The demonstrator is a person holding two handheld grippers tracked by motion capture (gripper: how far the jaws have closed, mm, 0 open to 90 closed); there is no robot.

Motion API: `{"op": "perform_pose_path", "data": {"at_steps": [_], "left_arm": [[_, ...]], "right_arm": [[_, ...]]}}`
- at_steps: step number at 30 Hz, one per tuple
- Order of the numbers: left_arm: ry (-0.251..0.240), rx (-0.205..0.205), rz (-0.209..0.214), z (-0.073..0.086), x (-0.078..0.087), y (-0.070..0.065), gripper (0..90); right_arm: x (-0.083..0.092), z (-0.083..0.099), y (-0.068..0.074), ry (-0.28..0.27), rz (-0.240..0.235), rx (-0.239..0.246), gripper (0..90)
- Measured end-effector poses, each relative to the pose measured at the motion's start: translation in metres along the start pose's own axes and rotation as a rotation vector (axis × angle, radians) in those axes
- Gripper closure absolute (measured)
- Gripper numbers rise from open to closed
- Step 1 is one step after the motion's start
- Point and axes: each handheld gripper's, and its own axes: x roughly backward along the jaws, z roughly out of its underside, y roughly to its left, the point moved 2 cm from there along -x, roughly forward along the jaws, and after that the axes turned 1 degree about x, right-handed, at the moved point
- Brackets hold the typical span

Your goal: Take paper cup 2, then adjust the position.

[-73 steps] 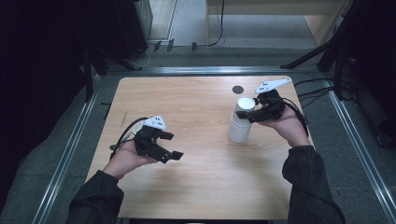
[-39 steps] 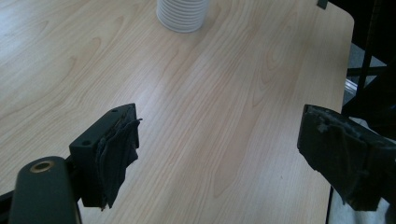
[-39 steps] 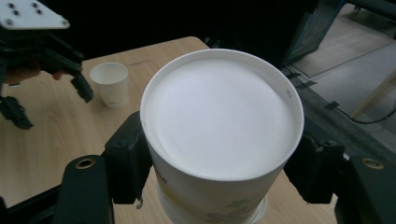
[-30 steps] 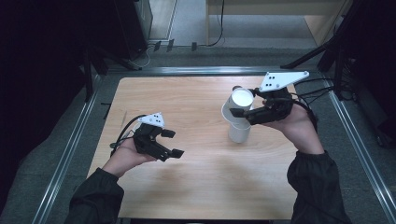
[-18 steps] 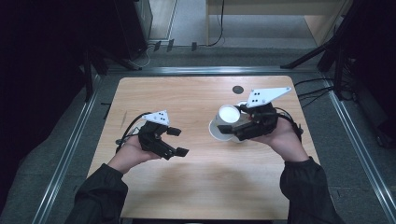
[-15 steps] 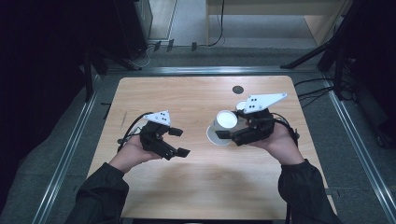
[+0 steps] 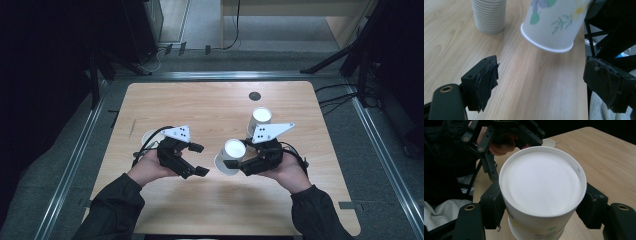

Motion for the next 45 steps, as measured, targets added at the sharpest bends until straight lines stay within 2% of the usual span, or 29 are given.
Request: {"op": "perform_pose_path", "data": {"at_steps": [4,7,11,16,31,45], "left_arm": [[0.028,-0.014,0.012,0.002,-0.007,0.001,13.0],[0.026,-0.012,0.029,0.002,-0.010,0.003,13.0],[0.027,-0.018,0.031,0.002,-0.012,0.003,13.0],[0.024,-0.016,0.027,0.003,-0.012,0.003,12.7],[-0.002,-0.040,0.058,0.007,-0.015,-0.003,12.8],[-0.009,-0.044,0.088,0.007,-0.023,-0.005,13.2]], "right_arm": [[-0.007,0.009,-0.001,0.007,-0.030,-0.006,32.4],[-0.013,0.012,0.000,0.011,-0.047,-0.008,32.4],[-0.018,0.013,0.001,0.002,-0.067,-0.004,32.3],[-0.025,0.013,0.001,-0.017,-0.094,-0.023,32.4],[-0.037,0.010,0.003,-0.031,-0.138,-0.035,32.5],[-0.038,0.008,0.004,-0.053,-0.154,-0.047,32.6]]}}
